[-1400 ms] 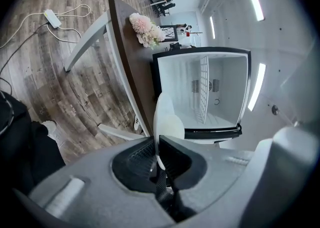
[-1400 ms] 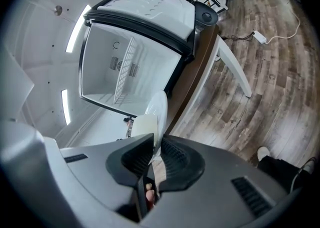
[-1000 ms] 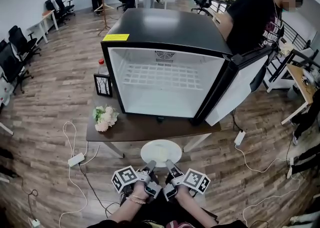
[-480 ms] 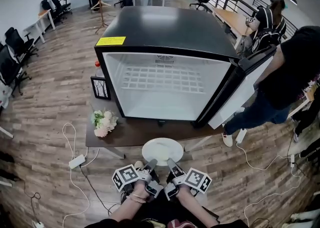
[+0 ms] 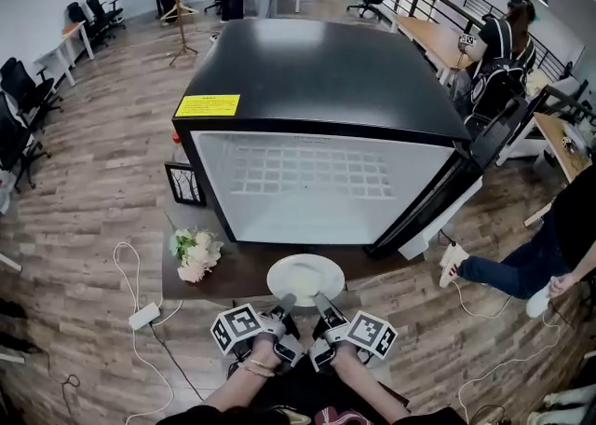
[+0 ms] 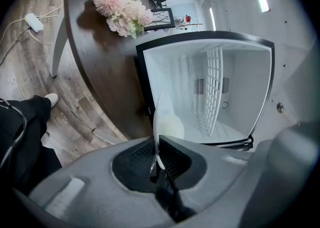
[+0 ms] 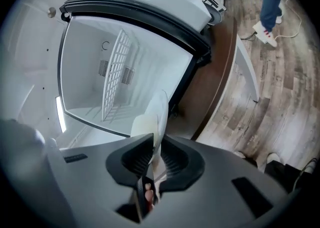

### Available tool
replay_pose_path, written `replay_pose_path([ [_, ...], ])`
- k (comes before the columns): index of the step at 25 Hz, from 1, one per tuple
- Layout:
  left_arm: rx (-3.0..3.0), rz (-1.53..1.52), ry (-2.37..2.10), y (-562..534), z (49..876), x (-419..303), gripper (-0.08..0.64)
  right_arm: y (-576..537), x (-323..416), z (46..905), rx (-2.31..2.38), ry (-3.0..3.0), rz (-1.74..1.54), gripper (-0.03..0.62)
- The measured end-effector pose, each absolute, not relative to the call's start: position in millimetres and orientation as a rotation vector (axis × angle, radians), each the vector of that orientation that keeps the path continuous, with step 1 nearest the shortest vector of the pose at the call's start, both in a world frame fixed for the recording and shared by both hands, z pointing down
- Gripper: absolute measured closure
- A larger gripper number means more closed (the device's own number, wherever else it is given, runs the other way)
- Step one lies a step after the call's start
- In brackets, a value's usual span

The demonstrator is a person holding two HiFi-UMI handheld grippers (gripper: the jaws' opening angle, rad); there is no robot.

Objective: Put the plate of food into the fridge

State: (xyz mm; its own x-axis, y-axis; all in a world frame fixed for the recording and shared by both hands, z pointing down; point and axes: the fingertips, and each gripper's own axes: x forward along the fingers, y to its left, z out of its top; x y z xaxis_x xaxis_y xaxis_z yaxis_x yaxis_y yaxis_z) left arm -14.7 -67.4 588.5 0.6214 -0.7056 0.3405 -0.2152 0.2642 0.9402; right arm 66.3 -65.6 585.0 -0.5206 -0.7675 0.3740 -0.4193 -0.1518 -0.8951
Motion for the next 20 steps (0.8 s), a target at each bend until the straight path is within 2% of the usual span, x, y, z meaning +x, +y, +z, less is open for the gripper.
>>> replay_pose_path([
  [20,1.359,-0.266,-0.754,-155.3,587.4,-12.8,0.537,-137.9,67.7,583.5,-1.514,1.609,-1.581,0.538],
])
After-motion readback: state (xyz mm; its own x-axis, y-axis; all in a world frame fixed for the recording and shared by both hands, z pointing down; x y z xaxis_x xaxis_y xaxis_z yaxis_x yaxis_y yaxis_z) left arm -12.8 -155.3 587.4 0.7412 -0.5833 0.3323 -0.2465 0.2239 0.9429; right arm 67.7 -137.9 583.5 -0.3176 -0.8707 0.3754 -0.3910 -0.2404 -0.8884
